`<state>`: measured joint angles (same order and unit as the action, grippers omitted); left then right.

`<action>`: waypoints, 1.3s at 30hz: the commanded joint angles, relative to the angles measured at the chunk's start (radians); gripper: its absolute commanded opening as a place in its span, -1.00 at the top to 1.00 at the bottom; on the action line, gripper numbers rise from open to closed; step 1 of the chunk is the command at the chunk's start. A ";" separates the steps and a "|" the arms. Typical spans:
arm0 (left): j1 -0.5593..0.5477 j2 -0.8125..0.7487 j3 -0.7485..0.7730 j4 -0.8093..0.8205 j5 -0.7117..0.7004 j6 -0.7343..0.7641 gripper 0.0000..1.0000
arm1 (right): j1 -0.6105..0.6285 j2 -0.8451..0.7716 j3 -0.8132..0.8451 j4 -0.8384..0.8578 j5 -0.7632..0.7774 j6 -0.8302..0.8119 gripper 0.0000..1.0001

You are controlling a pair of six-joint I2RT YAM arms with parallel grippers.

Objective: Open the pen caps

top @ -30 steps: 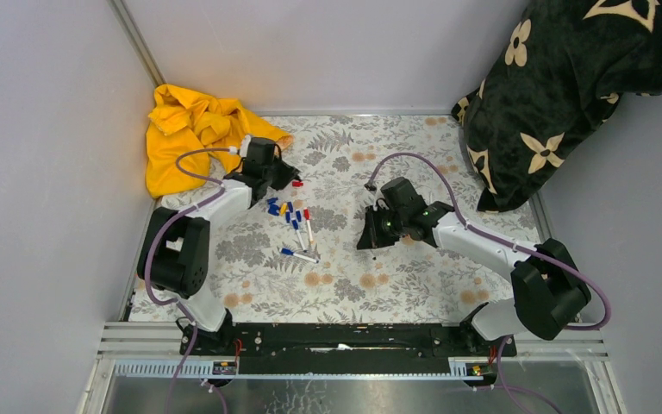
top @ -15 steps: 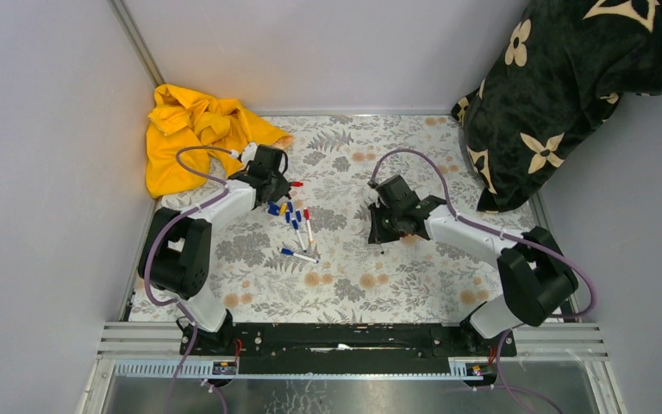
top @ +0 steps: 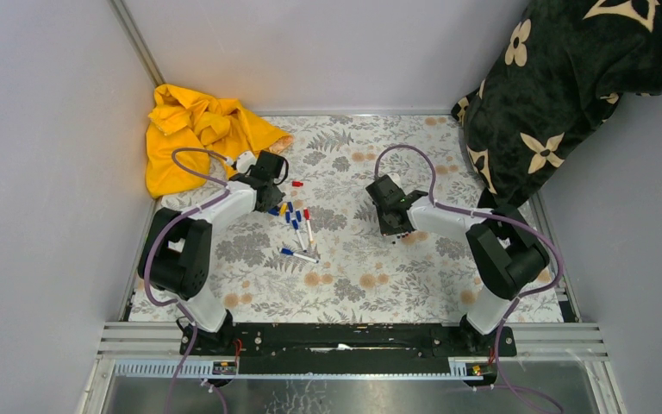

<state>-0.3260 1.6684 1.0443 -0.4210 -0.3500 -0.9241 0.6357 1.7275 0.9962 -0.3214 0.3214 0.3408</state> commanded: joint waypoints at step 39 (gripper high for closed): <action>-0.015 -0.126 0.014 -0.065 -0.014 -0.047 -0.37 | 0.066 0.014 0.299 -0.072 0.031 -0.104 -0.03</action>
<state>-0.3344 1.6203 1.0420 -0.4614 -0.3607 -0.9569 0.6510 1.7664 1.2137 -0.3599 0.4252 0.2577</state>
